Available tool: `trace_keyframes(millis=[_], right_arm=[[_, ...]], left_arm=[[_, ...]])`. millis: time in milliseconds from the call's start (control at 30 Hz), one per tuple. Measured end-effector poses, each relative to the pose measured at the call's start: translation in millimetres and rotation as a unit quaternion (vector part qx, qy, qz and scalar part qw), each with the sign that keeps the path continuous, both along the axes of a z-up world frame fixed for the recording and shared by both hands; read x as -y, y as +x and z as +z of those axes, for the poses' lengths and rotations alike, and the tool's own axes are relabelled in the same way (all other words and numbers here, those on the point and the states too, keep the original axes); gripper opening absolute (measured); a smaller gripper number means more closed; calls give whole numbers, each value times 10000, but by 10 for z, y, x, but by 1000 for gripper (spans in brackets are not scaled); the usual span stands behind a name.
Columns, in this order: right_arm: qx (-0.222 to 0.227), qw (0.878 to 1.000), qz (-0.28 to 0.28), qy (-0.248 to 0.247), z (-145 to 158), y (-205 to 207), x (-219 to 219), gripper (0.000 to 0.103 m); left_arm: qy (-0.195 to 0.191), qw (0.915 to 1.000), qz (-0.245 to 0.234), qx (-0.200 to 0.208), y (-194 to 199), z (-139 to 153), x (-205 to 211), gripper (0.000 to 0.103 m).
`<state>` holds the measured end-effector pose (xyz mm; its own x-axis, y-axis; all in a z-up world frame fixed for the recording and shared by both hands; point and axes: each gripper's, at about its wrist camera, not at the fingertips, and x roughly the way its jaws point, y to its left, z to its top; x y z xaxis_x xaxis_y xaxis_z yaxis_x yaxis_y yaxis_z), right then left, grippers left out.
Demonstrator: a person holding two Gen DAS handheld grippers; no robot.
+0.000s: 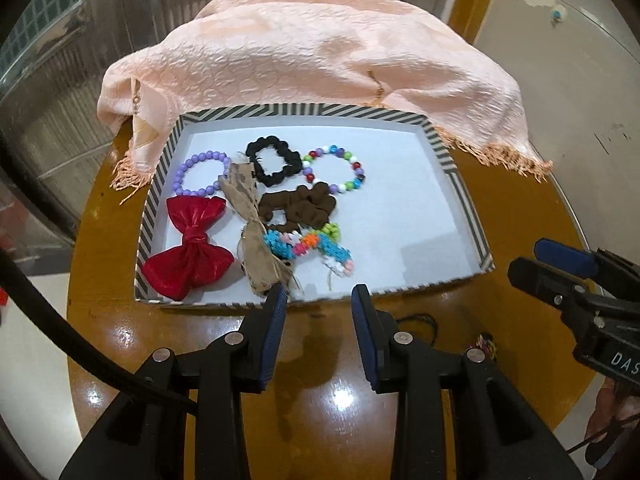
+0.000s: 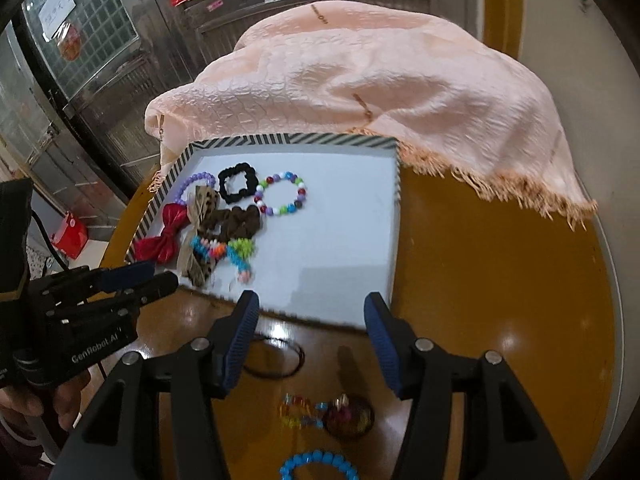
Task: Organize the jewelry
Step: 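Withdraw both tools from the tray toward the black hair ties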
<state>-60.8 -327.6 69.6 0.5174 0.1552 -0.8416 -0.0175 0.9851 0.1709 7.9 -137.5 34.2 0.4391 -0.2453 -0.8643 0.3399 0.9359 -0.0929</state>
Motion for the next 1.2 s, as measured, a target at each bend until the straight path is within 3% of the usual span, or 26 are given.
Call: trace_keyframes(millis=[433,1200], right_arm=[[96,9996,-244,36,2,-555,-93,58],[205,9985,-512,35,-2,-960,-24,59]], left_arm=[[132,9986,-319,393,-399,139,-13,21],[278,9947,-685,713,-786,197,105,21]])
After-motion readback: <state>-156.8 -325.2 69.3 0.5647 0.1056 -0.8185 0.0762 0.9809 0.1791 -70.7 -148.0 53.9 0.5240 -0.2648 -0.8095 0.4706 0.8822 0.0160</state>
